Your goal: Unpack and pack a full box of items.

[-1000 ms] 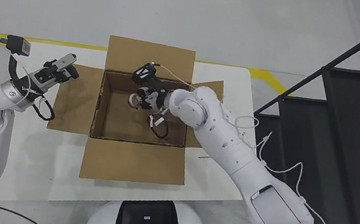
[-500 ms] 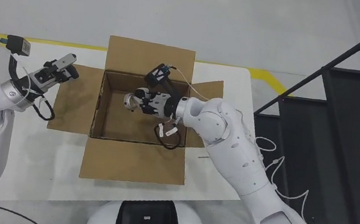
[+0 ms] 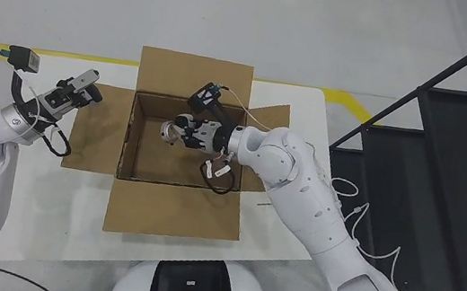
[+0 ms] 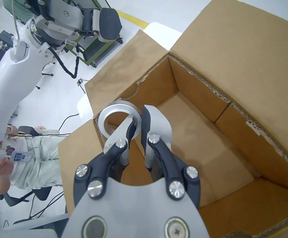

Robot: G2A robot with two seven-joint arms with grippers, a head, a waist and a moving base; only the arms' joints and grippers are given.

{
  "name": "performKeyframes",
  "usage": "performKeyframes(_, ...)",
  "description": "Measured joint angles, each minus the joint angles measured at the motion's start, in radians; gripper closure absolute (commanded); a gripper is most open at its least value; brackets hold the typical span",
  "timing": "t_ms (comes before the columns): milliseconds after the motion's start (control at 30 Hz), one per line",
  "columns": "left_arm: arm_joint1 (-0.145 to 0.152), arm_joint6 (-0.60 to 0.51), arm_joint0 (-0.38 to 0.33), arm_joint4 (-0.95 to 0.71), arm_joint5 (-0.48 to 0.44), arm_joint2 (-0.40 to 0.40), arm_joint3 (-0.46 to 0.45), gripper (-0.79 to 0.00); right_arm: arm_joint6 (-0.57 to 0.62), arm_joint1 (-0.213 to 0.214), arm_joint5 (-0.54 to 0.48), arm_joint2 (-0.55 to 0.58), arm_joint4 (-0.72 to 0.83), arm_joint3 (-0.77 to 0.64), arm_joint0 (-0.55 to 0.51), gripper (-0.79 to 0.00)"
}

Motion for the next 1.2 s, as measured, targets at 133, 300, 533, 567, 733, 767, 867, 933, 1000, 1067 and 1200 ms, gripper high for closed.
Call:
performKeyframes(133,0.0,0.0,0.0,0.0,0.0,0.0,0.0,-0.785,0.078,0.016,0.021,0.02,-0.003,-0.078,-0.057,0.0)
performKeyframes(300,0.0,0.0,0.0,0.0,0.0,0.0,0.0,-0.785,0.255,0.069,0.014,0.205,0.077,-0.357,-0.235,0.0)
performKeyframes(533,0.0,0.0,0.0,0.0,0.0,0.0,0.0,-0.785,0.372,0.127,-0.05,0.544,0.283,-0.545,-0.502,0.0)
performKeyframes(567,0.0,0.0,0.0,0.0,0.0,0.0,0.0,-0.785,0.365,0.132,-0.055,0.588,0.308,-0.542,-0.53,0.0)
performKeyframes(733,0.0,0.0,0.0,0.0,0.0,0.0,0.0,-0.785,0.373,0.153,-0.101,0.776,0.461,-0.534,-0.661,0.0)
performKeyframes(767,0.0,0.0,0.0,0.0,0.0,0.0,0.0,-0.785,0.378,0.156,-0.114,0.799,0.481,-0.531,-0.682,0.0)
performKeyframes(867,0.0,0.0,0.0,0.0,0.0,0.0,0.0,-0.785,0.416,0.167,-0.151,0.849,0.497,-0.517,-0.745,0.0)
performKeyframes(933,0.0,0.0,0.0,0.0,0.0,0.0,0.0,-0.785,0.452,0.174,-0.181,0.858,0.514,-0.501,-0.779,0.0)
performKeyframes(1000,0.0,0.0,0.0,0.0,0.0,0.0,0.0,-0.785,0.483,0.182,-0.196,0.856,0.519,-0.48,-0.801,0.0)
performKeyframes(1067,0.0,0.0,0.0,0.0,0.0,0.0,0.0,-0.785,0.49,0.188,-0.189,0.848,0.48,-0.461,-0.81,0.0)
performKeyframes(1200,0.0,0.0,0.0,0.0,0.0,0.0,0.0,-0.785,0.447,0.195,-0.121,0.808,0.265,-0.405,-0.796,0.0)
